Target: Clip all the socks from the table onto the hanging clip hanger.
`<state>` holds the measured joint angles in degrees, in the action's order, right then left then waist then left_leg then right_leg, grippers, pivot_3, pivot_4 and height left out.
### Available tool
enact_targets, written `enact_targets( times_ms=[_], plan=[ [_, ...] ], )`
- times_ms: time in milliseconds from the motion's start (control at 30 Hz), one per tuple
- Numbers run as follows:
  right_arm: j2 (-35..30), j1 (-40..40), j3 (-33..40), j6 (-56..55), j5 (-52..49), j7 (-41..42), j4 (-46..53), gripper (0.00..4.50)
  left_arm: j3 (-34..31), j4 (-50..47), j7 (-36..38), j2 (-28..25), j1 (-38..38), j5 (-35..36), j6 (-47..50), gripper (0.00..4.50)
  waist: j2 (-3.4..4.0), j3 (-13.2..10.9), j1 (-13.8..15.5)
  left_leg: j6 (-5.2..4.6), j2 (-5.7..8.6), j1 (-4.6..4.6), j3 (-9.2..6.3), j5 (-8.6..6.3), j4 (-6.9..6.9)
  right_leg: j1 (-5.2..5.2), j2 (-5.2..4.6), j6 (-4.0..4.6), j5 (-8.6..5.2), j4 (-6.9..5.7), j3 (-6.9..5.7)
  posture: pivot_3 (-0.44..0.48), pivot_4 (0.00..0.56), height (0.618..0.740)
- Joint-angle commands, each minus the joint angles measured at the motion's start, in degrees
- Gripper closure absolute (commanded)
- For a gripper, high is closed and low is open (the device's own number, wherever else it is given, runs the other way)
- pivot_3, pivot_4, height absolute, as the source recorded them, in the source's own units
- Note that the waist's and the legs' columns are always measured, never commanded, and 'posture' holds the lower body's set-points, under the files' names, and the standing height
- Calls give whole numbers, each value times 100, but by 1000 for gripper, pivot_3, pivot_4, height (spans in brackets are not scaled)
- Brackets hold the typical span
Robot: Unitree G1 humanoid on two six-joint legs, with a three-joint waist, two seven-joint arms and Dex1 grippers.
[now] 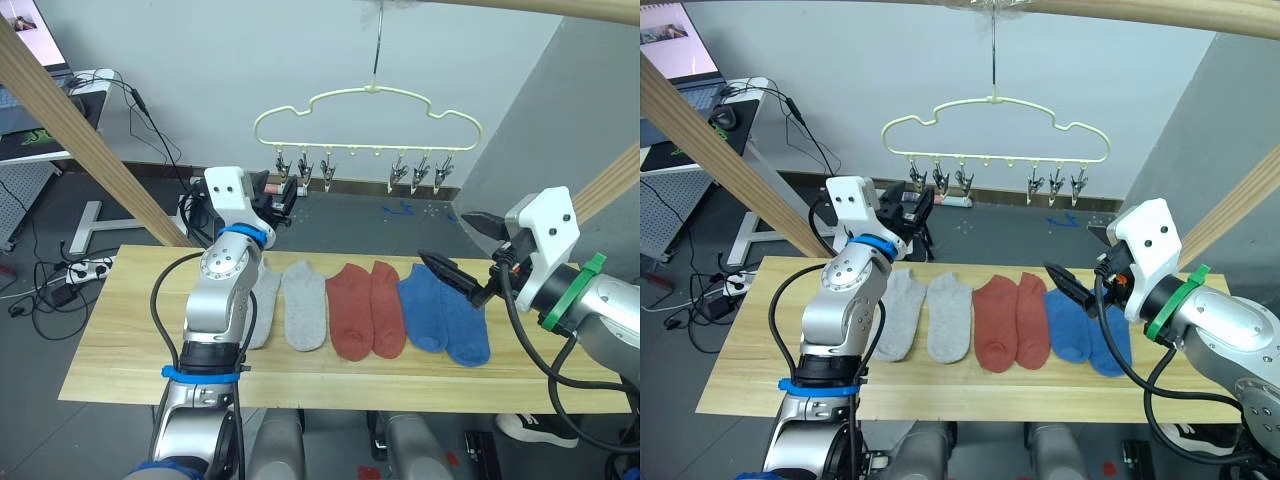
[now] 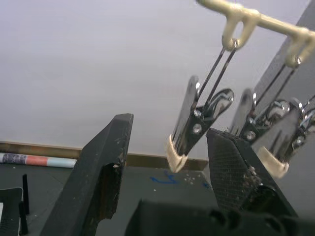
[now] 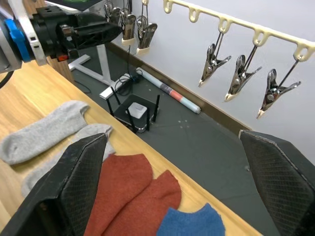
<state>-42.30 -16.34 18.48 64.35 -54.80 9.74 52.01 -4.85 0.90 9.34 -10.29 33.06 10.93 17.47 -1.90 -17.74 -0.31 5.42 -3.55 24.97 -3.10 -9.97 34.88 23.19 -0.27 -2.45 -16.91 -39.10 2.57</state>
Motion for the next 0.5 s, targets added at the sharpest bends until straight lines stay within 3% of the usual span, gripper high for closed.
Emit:
enact_targets(
  times_ms=[33,500],
  plan=[
    [-94,56,160,-71,-193,-148,256,0,15,-51,-68,83,203,-52,-152,1821,0,0,-5,0,0,0,0,0,0,0,0,0,0,0,0,-23,299,740],
    [-210,268,167,-197,-608,-615,349,0,-38,94,-199,189,575,-67,-131,1821,0,0,-39,0,0,0,0,0,0,0,1,0,0,0,1,-36,303,740]
  ],
)
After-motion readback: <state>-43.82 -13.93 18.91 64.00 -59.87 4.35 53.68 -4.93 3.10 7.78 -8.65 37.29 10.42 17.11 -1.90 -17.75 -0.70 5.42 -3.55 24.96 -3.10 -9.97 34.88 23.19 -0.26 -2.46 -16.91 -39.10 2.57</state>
